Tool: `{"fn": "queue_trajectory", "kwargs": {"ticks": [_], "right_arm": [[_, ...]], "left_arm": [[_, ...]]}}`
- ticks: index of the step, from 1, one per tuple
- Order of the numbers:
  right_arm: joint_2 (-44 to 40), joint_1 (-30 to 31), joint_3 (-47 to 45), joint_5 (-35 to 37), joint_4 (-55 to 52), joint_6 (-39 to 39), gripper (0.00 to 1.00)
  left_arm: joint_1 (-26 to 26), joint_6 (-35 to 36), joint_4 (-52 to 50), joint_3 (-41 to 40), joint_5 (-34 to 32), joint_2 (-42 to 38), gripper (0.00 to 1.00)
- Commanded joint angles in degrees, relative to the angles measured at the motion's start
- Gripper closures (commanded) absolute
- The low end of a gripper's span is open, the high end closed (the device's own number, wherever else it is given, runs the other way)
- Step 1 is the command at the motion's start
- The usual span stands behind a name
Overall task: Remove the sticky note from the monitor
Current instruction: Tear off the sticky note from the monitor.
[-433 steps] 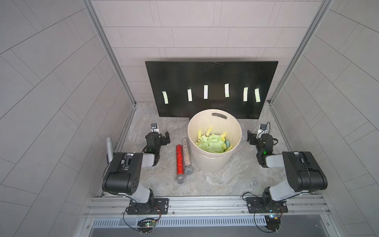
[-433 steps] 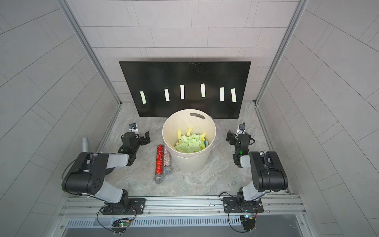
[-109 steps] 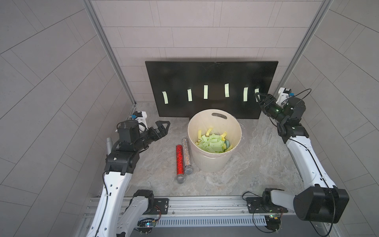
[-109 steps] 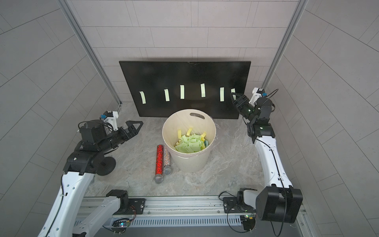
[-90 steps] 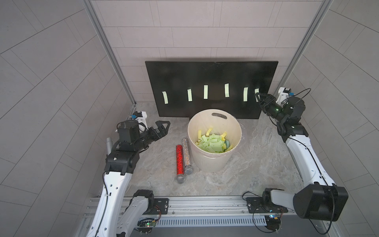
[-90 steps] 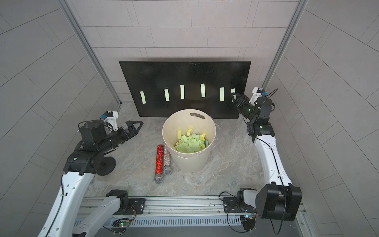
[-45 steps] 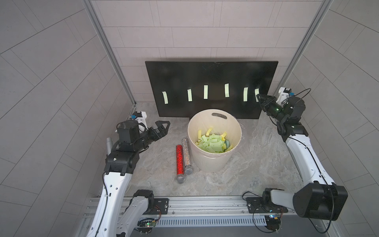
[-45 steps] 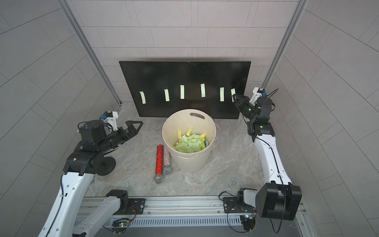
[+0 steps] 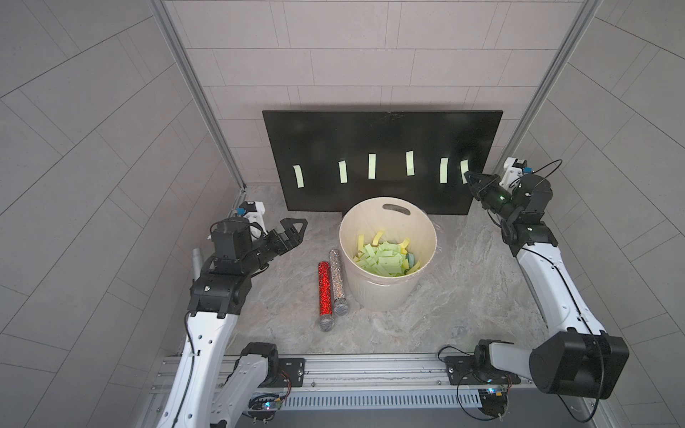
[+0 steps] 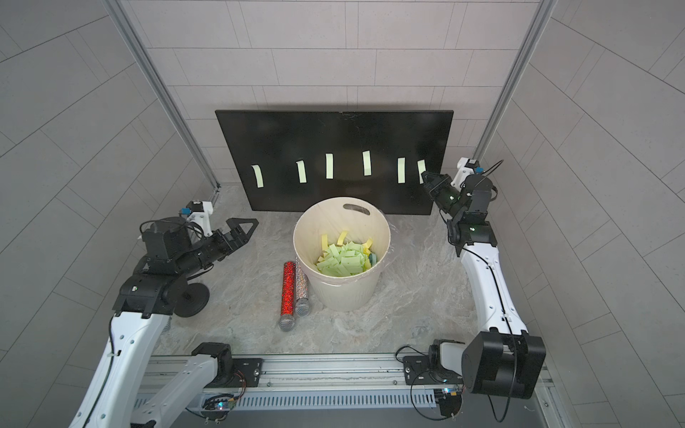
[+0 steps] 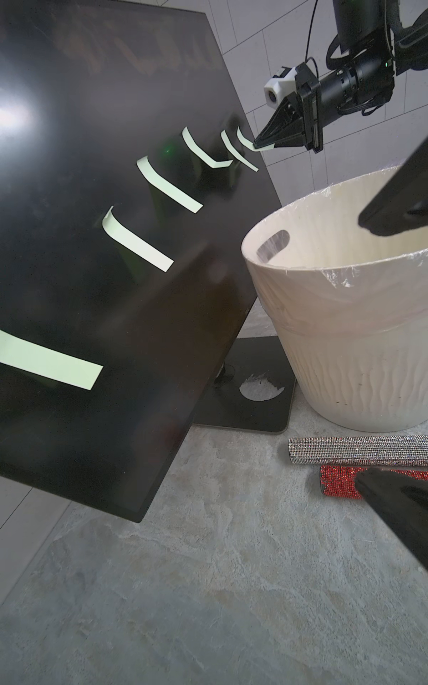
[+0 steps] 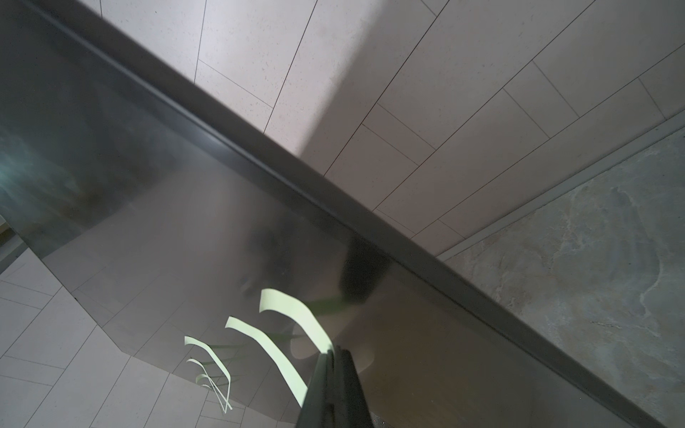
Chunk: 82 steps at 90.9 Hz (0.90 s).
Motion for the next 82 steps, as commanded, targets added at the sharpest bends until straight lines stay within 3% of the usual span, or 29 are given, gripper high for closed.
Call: {"fn": "queue_trajectory", "kwargs": {"ticks": [1, 82], "right_arm": [[-2.16, -0.29, 0.56, -0.24, -0.5, -0.21, 1.0], [-11.83, 1.37, -6.72, -2.68, -3.4, 1.57, 1.0]], "left_arm": [[0.3, -0.14, -0.31, 1.55, 0.93, -0.9, 0.0], [0.3, -2.42, -1.56, 2.7, 4.34, -1.32, 0.0]]}}
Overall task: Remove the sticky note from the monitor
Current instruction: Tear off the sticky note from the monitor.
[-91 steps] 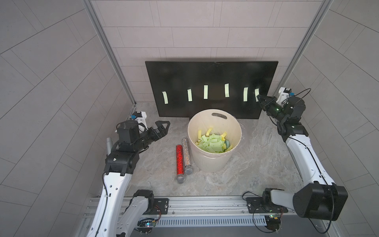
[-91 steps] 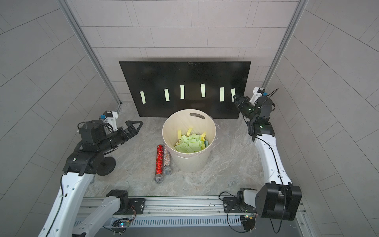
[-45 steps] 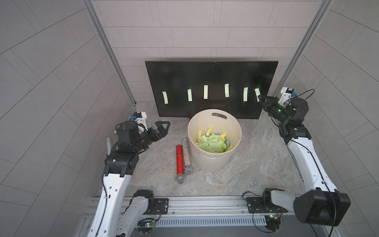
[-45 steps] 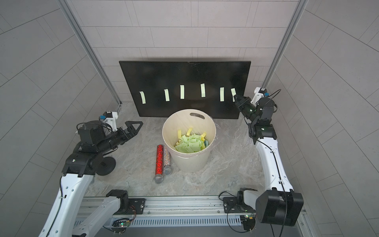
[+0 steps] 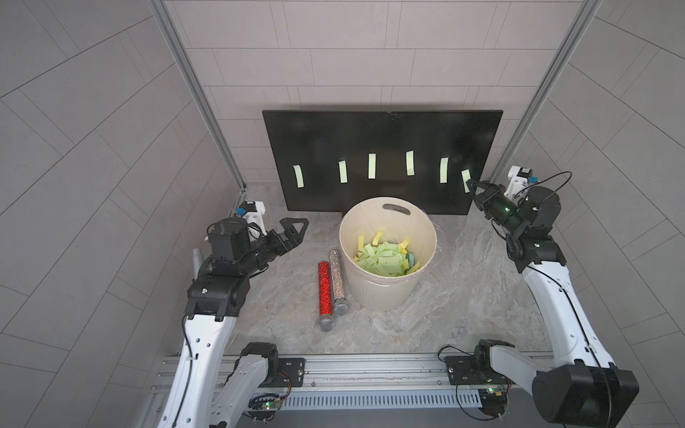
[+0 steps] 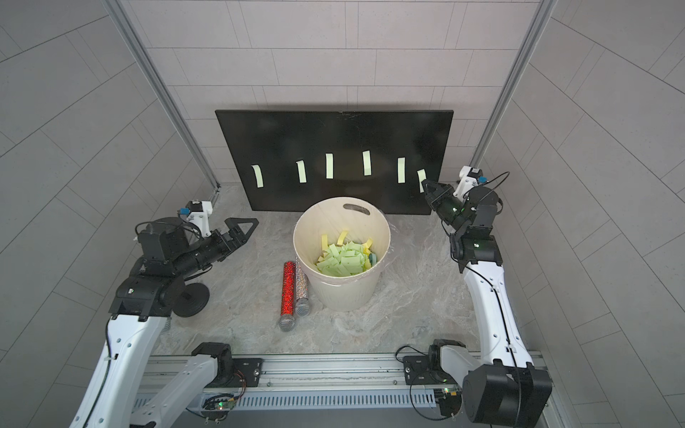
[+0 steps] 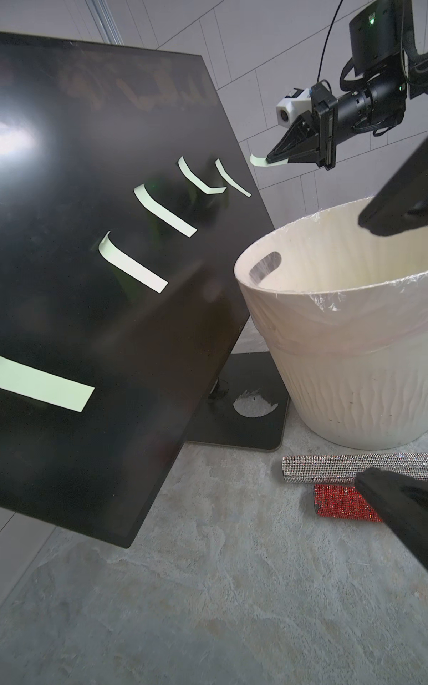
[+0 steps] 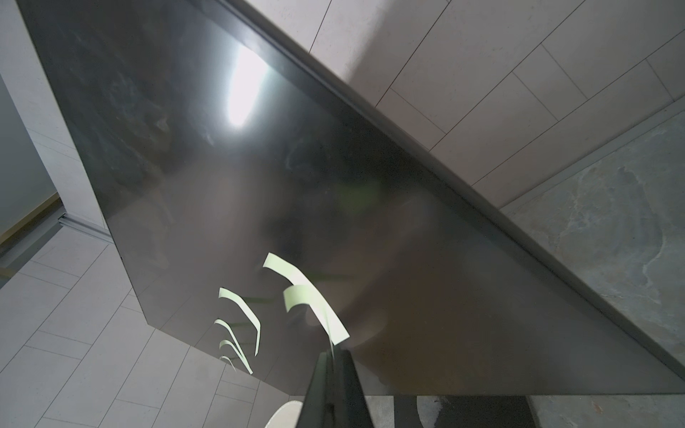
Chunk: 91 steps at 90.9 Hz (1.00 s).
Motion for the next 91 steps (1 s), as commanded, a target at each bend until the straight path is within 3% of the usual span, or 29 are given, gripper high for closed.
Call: {"fn": "queue_trajectory", "kwargs": {"ticks": [1, 53, 91], "right_arm": [[-2.89, 0.94, -1.25, -1.21, -0.95, 0.69, 1.0], [-12.61, 10.99, -2.36, -1.75, -8.96, -2.82, 1.0], [-10.66, 32.15, 0.65, 7.72, -14.9, -9.91, 1.0]], "left_arm": [[0.26, -0.4, -1.15, 1.69, 1.42, -0.9, 0.0], [0.26, -2.14, -1.78, 0.96, 3.79, -1.5, 0.0], [0.25, -2.51, -2.04, 0.58, 4.11, -1.49, 0.0]]}}
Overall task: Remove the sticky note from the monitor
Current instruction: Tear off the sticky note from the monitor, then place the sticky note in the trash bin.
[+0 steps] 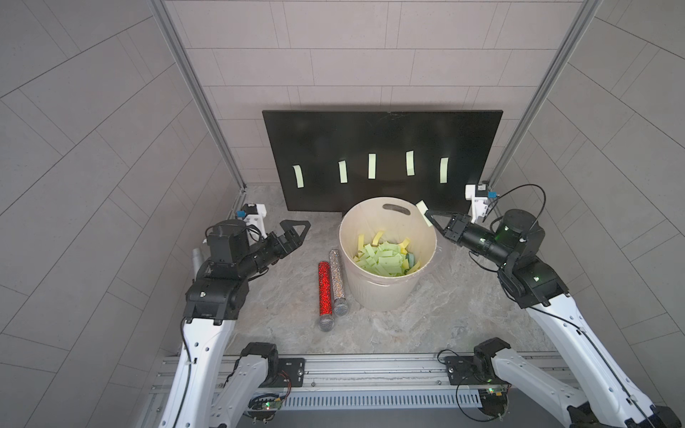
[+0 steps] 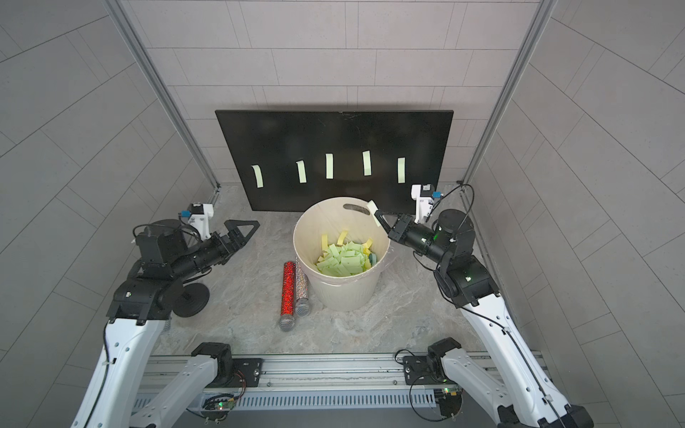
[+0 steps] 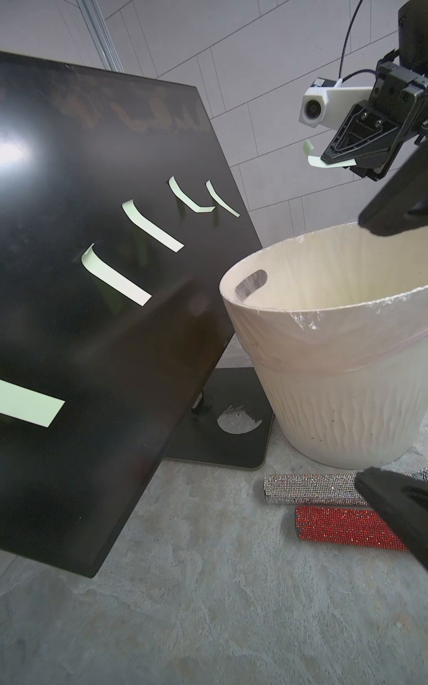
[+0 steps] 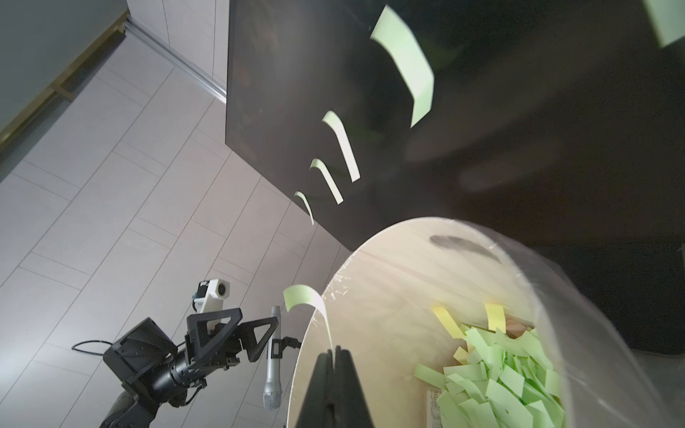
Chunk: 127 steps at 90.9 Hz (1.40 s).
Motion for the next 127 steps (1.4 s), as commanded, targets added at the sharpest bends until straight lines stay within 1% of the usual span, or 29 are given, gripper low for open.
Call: {"fn": "queue_trajectory", "kwargs": {"ticks": [1, 16, 22, 42, 68, 103, 123, 127], "right_arm": [[0.81, 4.42, 2.06, 4.58, -2.56, -3.74, 1.0], [3.02, 10.93, 3.35, 8.77, -4.84, -6.69, 1.0], [4.01, 13.09, 4.1, 10.54, -6.07, -7.85, 1.0], [7.62, 18.21, 7.65, 15.37, -10.95, -11.59, 1.0], [12.12, 22.91, 12.5, 22.19, -17.81, -16.03, 1.0], [18.97, 28.42, 20.72, 33.7, -28.44, -21.52, 1.0], [22.15, 29.59, 23.46, 36.79, -31.84, -22.64, 1.0], [22.69, 29.72, 23.71, 36.99, -32.23, -22.65, 0.98]], "left_arm": [[0.21, 0.07, -0.91, 0.55, 0.9, -0.55, 0.0], [0.26, 0.27, -1.09, 0.5, 0.78, -0.52, 0.0], [0.21, 0.22, -1.1, 0.48, 0.72, -2.1, 0.0], [0.2, 0.25, -1.09, 0.17, 0.71, -2.3, 0.0], [0.21, 0.21, -1.02, -0.14, 0.78, -2.5, 0.0], [0.2, 0.28, -0.67, -0.67, 0.7, -2.74, 0.0], [0.2, 0.29, -0.53, -0.95, 0.54, -2.74, 0.0], [0.19, 0.33, -0.45, -0.86, 0.55, -2.7, 0.0]]}}
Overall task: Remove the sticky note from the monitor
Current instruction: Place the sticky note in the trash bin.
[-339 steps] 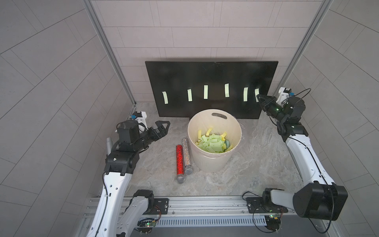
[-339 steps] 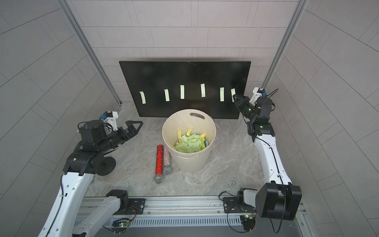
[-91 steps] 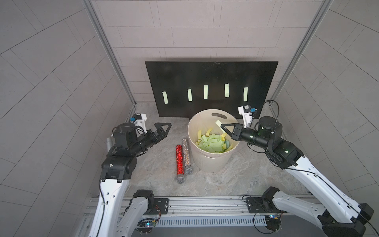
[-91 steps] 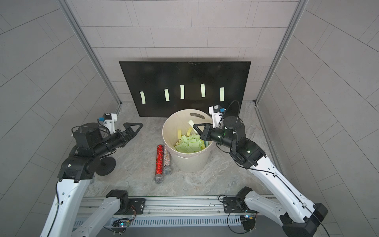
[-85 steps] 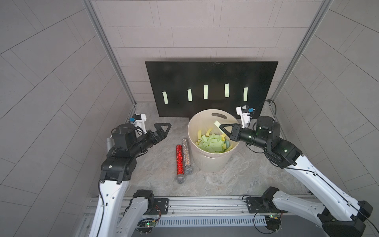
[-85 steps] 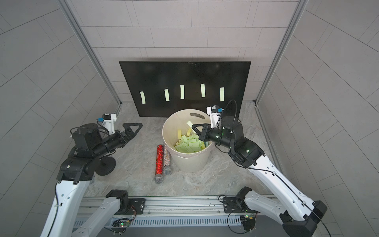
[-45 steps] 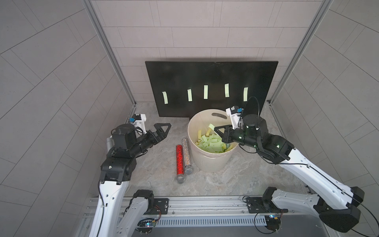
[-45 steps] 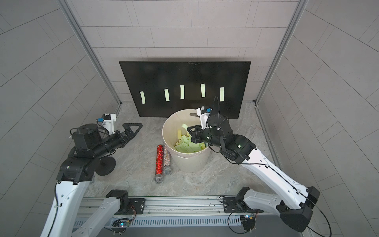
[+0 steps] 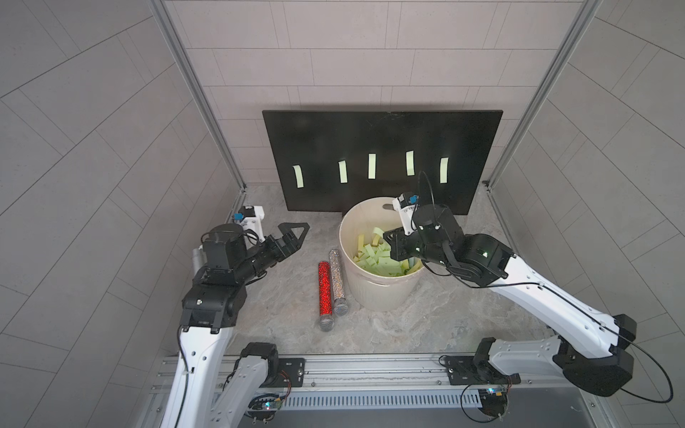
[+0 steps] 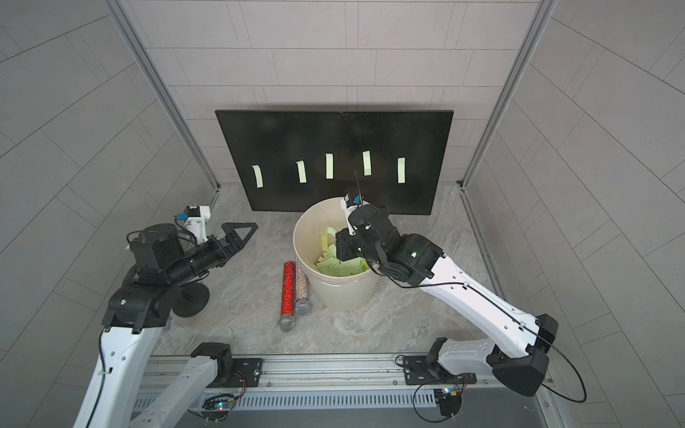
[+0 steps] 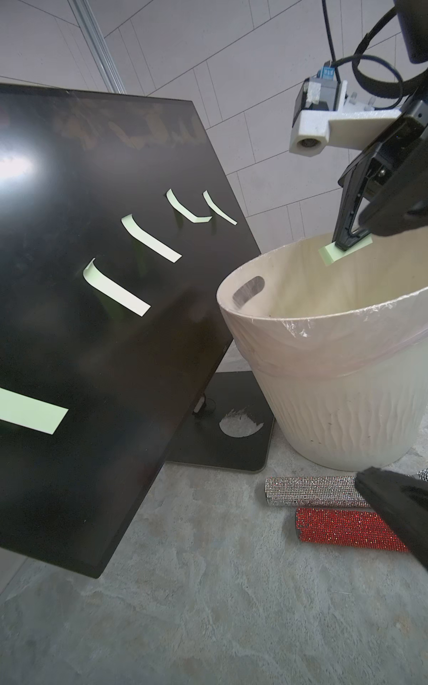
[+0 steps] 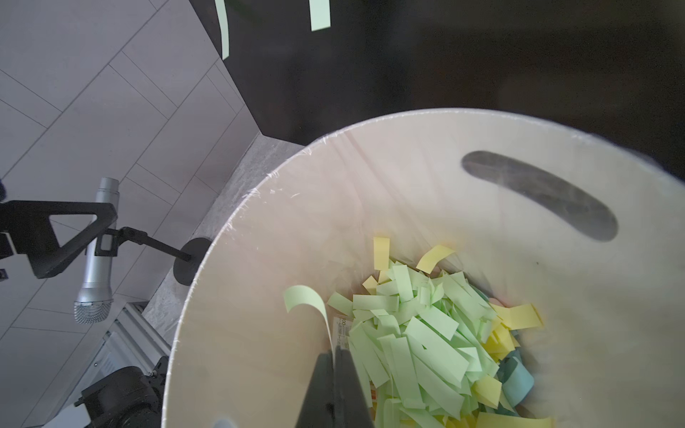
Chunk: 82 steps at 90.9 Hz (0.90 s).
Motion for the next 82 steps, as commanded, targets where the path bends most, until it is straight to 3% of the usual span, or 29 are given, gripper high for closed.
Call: {"fn": "queue_trajectory", "kwargs": {"ticks": [1, 55, 82], "right_arm": [[0.96, 0.55, 1.55, 2.99, -3.49, -1.4, 0.97], [1.36, 0.22, 5.85, 4.66, -5.06, -4.71, 0.66], [-0.67, -7.94, 9.5, -1.41, -4.69, -4.72, 0.58]], "left_arm": [[0.16, 0.37, -0.03, -0.61, 0.52, -0.5, 0.0], [0.25, 0.64, 0.17, -0.33, 0.22, -0.18, 0.0], [0.2, 0.84, 0.18, -0.03, 0.17, 0.0, 0.0]]}}
